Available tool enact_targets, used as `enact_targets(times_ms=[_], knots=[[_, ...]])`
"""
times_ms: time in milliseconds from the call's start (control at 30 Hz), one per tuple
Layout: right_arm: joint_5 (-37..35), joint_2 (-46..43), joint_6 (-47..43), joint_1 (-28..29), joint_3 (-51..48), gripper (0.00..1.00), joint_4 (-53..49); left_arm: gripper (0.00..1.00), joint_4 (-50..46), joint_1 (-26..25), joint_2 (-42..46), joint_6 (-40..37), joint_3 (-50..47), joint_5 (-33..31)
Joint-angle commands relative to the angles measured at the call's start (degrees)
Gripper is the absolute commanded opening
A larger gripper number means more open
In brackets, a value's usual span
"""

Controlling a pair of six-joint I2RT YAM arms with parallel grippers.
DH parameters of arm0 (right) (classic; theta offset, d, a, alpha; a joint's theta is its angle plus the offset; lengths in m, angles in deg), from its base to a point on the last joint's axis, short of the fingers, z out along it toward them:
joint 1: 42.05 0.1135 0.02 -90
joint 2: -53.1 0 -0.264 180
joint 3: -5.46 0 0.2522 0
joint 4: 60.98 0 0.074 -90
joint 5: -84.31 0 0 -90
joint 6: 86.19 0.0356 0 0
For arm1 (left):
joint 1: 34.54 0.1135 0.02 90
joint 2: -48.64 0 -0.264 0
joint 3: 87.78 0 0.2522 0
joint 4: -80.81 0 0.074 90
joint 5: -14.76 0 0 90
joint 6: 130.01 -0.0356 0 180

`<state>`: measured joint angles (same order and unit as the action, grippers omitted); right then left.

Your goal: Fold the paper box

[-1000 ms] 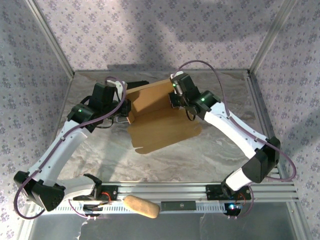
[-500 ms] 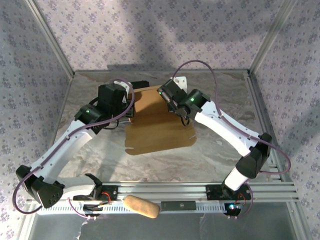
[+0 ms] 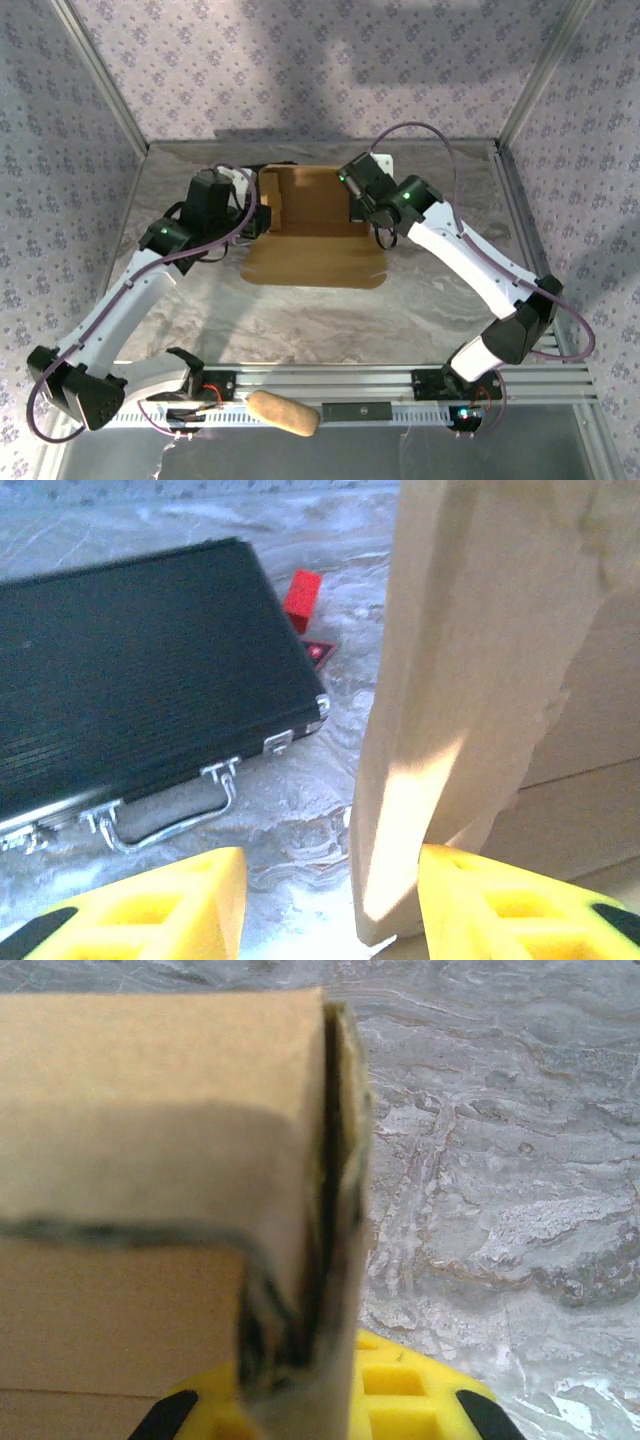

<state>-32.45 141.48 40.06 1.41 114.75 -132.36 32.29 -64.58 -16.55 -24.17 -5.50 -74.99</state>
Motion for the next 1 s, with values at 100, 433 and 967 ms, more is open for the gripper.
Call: enact_targets(times_ms=[100, 433, 967], knots=[[1.75, -1.37, 0.23, 0.13, -0.59, 0.0, 0.96, 0.51, 3.31, 2.77, 2.92, -2.37, -1.16, 7.84], [3.71, -1.79, -1.84, 0.4, -0.96, 0.0, 1.99, 0.39, 8.0, 7.38, 2.17, -4.46, -2.67, 17.35], [7.21, -2.68, -3.27, 0.68, -2.26, 0.0, 4.85, 0.3, 8.71, 8.16, 1.08, -8.45, -3.19, 18.48]])
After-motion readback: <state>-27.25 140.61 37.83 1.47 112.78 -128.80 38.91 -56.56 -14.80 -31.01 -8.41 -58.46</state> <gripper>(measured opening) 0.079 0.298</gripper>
